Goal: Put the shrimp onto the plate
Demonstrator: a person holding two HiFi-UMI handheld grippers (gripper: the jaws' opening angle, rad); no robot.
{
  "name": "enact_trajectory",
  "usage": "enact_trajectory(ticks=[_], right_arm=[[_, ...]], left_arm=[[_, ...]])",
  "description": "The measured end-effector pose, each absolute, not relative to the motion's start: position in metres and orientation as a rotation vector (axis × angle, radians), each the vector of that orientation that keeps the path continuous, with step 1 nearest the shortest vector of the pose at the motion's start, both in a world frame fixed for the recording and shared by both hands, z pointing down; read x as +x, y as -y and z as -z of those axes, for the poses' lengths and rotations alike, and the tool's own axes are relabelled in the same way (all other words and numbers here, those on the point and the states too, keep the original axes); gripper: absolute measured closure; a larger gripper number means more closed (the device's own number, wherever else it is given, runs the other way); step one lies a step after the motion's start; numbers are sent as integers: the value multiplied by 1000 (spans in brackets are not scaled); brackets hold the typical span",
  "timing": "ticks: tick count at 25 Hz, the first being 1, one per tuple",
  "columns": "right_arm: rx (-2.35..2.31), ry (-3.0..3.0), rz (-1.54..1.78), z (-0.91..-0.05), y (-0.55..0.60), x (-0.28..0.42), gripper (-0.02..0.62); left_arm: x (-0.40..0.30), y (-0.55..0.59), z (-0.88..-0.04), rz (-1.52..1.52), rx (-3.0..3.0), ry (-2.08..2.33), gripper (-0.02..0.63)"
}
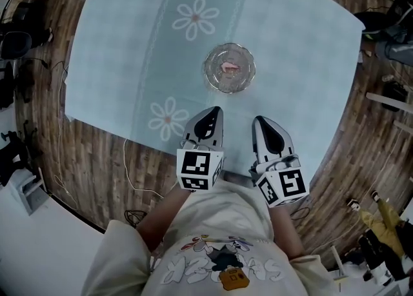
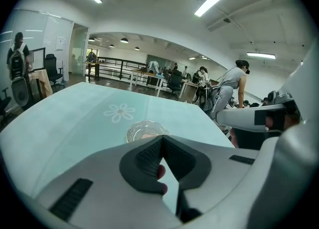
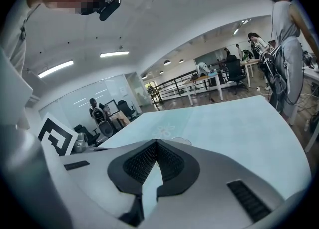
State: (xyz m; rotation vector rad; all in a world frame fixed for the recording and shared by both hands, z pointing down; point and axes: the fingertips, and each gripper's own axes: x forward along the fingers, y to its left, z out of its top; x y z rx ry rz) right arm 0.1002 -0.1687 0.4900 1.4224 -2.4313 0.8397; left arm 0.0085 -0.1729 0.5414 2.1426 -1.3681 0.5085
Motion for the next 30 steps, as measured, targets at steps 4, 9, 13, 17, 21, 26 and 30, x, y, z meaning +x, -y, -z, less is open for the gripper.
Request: enact_trajectory(ticks=[4,9,13,17,21,26,30], right_arm=[[1433,2457,-808,-476,163,103,572],[1414,2472,-734,-462,150,108,572],[1376,2482,-554,-443,142,106,572],[1364,2517,-594,-434,120,110,572],[1327,2554,-583,-428,106,106,572],[1316,2582,-534,-421,94,96,572],[1330,2579,-538,-416,84,94,572]], left_arm=[[12,162,-521,-493,2169,1381,598],[18,146,-495,-467,2184,1404,598],[19,130,-480,-435,2190,1403,598],[22,109,-457,-406,2209,1424,598],[22,97,-442,-401,2265,1454,598],[17,82,-439,-404,2275,1465,598],[25,68,-433,-450,2334,1426,598]])
